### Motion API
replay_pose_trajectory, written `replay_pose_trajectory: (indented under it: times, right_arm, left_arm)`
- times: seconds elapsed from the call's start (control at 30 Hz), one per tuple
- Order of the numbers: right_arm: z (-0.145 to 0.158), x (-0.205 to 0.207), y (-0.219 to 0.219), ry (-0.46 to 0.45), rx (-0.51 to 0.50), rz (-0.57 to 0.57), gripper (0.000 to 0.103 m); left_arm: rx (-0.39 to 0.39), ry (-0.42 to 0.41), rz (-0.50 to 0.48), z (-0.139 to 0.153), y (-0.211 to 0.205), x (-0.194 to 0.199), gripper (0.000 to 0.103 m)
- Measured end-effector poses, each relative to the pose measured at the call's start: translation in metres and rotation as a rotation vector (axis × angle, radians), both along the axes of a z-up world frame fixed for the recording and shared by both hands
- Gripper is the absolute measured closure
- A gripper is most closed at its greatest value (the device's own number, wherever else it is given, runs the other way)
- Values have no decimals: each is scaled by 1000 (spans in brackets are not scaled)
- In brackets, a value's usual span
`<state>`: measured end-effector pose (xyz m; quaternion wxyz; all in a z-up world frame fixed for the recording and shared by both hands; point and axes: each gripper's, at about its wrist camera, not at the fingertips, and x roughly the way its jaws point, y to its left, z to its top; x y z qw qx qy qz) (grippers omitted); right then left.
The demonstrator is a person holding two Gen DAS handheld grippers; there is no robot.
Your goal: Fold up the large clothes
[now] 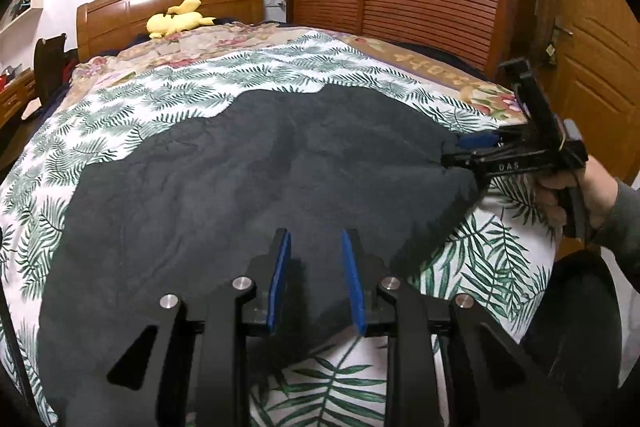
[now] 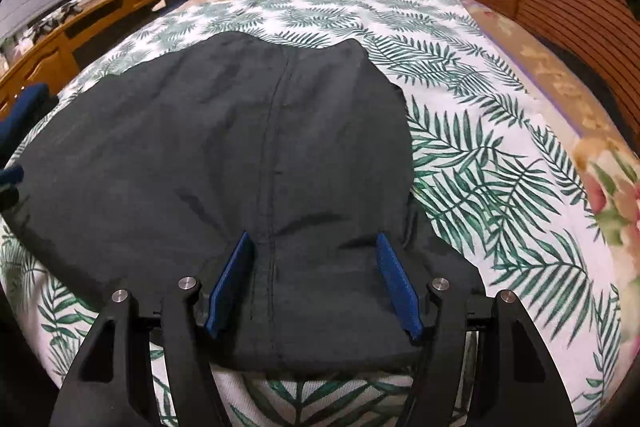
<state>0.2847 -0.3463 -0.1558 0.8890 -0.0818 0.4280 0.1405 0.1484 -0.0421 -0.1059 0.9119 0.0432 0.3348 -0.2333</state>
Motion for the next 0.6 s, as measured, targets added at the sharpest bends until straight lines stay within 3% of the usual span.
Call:
replay_pose_trajectory:
  times: [0.3, 0.6]
  right_arm:
    - [33, -28, -18, -91, -42, -57, 36]
    - [14, -14, -45, -1, 30, -182, 32]
  left_arm:
    - [24, 54, -8, -23, -10, 1, 78]
    - [18, 55, -9, -29, -9, 0, 78]
